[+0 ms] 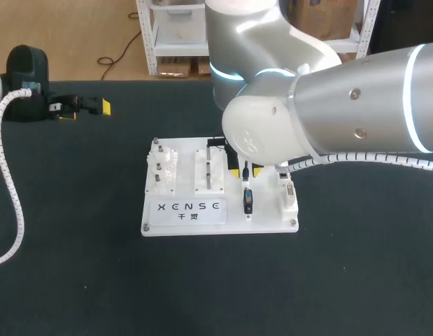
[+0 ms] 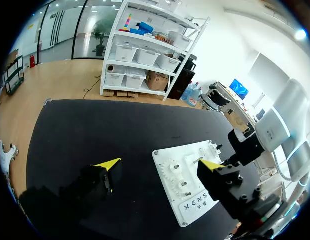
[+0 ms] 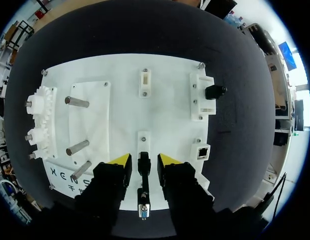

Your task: Insert the USB connector, Ethernet cable, and multi-pin plug into their matching sockets one by one.

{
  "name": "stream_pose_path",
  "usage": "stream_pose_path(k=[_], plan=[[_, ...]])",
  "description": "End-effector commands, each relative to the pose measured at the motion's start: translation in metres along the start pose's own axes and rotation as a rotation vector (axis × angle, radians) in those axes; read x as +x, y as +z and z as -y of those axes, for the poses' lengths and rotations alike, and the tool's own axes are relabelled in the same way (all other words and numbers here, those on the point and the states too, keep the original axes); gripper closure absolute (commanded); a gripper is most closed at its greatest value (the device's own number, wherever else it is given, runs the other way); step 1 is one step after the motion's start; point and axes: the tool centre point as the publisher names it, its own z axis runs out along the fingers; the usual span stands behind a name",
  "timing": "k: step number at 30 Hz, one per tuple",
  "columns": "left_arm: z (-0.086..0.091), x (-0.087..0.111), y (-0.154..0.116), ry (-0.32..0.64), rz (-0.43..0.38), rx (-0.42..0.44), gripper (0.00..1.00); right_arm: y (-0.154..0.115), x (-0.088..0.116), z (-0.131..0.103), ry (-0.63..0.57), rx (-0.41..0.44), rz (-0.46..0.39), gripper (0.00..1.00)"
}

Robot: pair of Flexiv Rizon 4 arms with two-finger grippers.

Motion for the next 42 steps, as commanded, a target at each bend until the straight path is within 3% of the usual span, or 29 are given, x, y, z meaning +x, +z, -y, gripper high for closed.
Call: stream_pose_path(k=[1, 6, 28, 42], plan=[[0.0, 0.0, 0.0, 0.0, 0.0, 0.0, 0.0, 0.001, 0.0, -0.002, 0.003, 0.008, 0.006, 0.84], [0.0, 0.0, 0.0, 0.0, 0.0, 0.0, 0.0, 0.0, -0.001, -0.001, 0.007, 0.003, 0.008, 1.0], [0.0, 0.0, 0.0, 0.0, 0.0, 0.0, 0.0, -0.02, -0.001, -0.002, -0.025, 0.0, 0.064, 1.0], [0.0, 0.0, 0.0, 0.0, 0.0, 0.0, 0.0, -0.033, 0.003, 0.021, -0.002, -0.015, 0.098, 1.0]])
